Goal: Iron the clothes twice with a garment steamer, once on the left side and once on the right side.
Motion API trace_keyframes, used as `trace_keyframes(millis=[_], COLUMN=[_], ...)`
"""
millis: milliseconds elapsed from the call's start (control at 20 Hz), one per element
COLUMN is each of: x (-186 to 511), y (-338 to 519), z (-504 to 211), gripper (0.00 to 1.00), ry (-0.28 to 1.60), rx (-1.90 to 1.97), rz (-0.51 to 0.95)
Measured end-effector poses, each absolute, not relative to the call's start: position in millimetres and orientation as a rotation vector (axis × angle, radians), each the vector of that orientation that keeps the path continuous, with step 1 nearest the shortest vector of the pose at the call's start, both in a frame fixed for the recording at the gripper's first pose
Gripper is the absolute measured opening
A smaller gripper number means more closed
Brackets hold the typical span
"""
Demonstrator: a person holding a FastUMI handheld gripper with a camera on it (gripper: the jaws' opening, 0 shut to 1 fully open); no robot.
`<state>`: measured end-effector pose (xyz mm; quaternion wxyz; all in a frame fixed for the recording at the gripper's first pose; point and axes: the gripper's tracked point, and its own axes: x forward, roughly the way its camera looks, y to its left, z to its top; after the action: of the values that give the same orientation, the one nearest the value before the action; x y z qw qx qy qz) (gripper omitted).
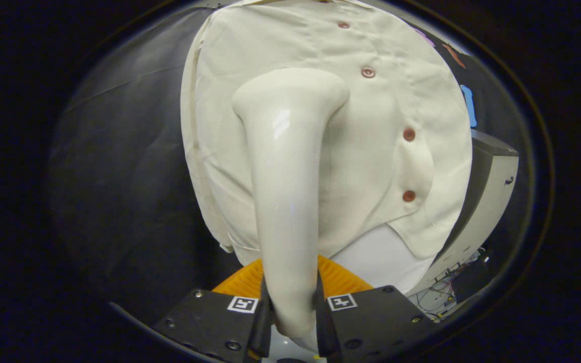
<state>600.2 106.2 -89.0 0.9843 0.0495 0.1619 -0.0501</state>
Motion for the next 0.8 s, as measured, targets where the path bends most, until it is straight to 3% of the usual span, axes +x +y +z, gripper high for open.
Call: trace_keyframes(millis=[800], x=[562.6], y=[102.5], z=[-138.3], gripper=[0.35], ry=[0.446], rx=[0.161], rz=[-0.095])
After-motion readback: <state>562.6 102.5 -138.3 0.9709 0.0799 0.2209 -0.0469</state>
